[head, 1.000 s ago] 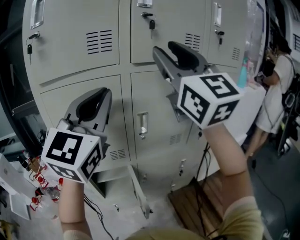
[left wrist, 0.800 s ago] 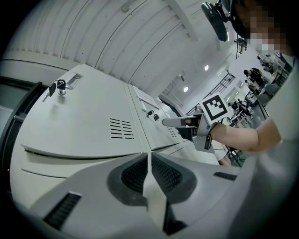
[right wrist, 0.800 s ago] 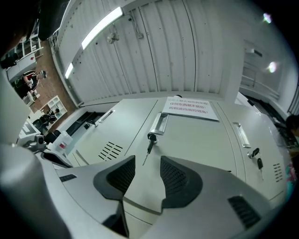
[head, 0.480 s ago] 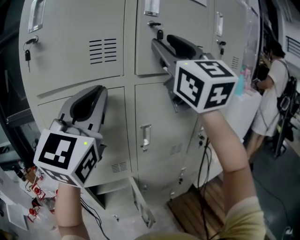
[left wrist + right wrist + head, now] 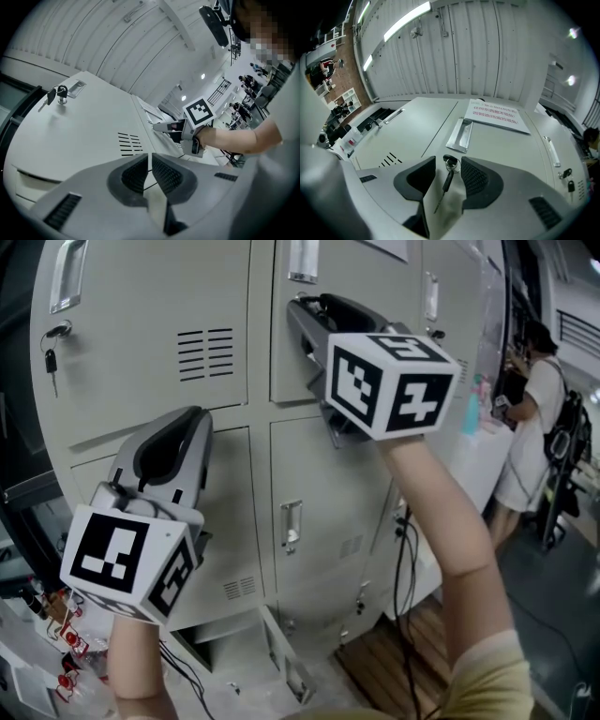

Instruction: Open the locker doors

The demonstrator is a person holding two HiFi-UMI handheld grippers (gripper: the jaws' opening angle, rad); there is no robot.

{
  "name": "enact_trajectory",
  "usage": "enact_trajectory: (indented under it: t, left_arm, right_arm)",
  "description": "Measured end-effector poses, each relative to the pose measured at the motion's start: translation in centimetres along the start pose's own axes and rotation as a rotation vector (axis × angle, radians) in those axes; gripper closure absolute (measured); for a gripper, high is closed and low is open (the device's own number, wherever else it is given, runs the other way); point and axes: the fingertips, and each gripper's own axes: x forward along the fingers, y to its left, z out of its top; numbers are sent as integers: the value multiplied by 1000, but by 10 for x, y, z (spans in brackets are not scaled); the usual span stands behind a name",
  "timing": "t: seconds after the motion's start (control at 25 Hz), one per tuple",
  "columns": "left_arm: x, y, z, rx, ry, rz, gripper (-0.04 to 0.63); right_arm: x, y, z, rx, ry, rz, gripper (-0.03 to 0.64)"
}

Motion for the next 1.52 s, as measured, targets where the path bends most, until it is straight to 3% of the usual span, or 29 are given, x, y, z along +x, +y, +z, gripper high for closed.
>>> enact_trajectory:
  t: [0.4, 0.48, 0.72, 1.0, 1.52]
  left_arm:
    - [-6, 0, -4, -15, -40, -41, 591]
    - [-6, 0, -6, -26, -45, -52, 591]
    - [4, -7, -7, -54, -53, -75, 591]
    - [13, -25, 7, -2, -87, -32, 591]
    - [30, -84, 25, 8, -94, -72, 591]
  right_arm:
    - [7, -4, 2, -20, 9, -65, 466]
    - [6, -4, 5, -41, 0, -81, 523]
    - [-2, -6, 12, -79, 4, -69, 528]
    - [-34, -11, 29, -118, -29, -30, 528]
    - [-106, -44, 63, -172, -92, -53, 525]
